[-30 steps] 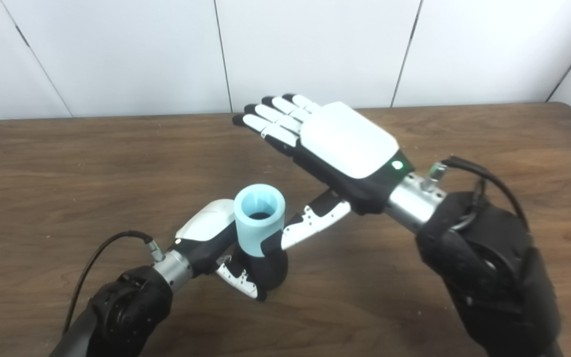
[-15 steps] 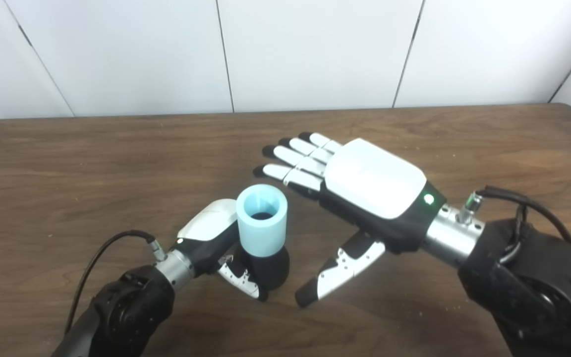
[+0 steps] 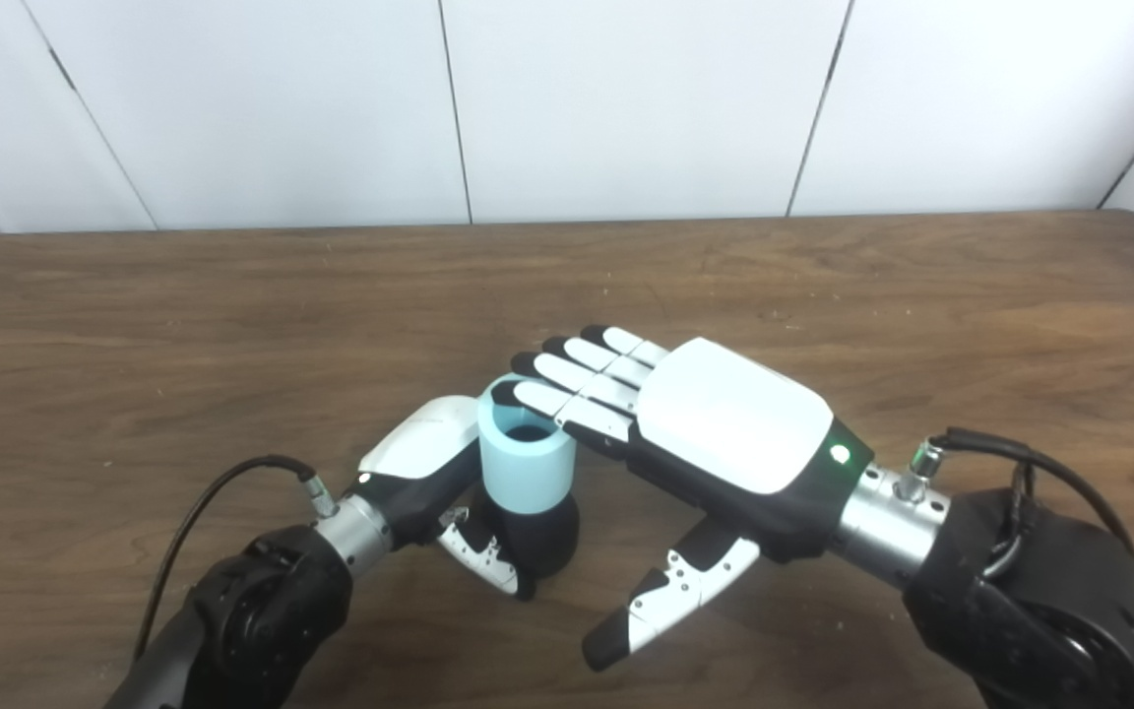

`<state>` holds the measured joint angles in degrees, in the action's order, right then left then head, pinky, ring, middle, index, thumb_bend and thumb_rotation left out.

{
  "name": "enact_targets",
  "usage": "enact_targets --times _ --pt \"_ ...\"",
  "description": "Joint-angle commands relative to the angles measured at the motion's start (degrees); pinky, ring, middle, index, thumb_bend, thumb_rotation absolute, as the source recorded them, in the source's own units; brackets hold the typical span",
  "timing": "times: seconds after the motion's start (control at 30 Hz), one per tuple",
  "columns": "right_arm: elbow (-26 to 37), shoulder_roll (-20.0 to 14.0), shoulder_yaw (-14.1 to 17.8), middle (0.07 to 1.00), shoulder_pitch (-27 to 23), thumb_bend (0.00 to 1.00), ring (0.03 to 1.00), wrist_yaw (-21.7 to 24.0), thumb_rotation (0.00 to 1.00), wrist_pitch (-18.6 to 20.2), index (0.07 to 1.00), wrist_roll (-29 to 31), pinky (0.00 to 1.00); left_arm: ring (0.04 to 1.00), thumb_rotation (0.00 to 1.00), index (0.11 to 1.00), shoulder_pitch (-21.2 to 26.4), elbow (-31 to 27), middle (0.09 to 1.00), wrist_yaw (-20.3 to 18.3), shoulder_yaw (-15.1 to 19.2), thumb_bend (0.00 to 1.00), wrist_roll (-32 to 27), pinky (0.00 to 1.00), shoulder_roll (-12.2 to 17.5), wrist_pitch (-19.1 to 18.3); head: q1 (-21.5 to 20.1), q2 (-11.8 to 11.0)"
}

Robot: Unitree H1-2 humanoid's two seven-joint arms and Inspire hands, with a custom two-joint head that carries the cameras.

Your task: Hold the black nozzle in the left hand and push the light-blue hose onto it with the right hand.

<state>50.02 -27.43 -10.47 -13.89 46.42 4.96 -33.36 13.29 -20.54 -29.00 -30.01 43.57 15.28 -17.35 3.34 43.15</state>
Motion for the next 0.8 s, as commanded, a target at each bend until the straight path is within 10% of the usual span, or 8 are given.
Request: enact_targets --times 0.0,0.53,0.63,0.77 --pt "1.80 -0.08 0.48 1.000 -1.81 0.65 1.000 -0.63 1.00 -0.67 0.978 -0.53 1.00 0.731 0.00 0.441 -0.97 2.13 0.553 -3.22 -1.65 0.51 0.33 1.00 0.07 -0.89 0.03 0.08" --pt "2.34 3.51 0.39 1.000 -2.61 0.67 1.000 -1.93 1.00 -1.28 0.973 -0.40 1.00 0.838 0.00 0.482 -1.21 2.56 0.497 -4.56 -1.50 0.52 0.86 1.00 -0.20 -2.87 0.03 0.26" --pt "2.35 4.17 -0.04 1.000 -2.11 0.67 1.000 -2.02 1.00 -1.73 0.969 -0.55 1.00 0.884 0.03 0.483 -1.16 2.44 0.734 -4.92 -1.48 0.52 1.05 1.00 -0.23 -3.52 0.01 0.29" --pt "1.65 4.39 -0.17 1.000 -1.42 0.67 1.000 -2.13 1.00 -2.75 0.974 -0.37 1.00 0.906 0.04 0.483 -0.97 2.52 0.763 -5.12 -1.58 0.52 0.91 1.00 -0.23 -3.91 0.05 0.33"
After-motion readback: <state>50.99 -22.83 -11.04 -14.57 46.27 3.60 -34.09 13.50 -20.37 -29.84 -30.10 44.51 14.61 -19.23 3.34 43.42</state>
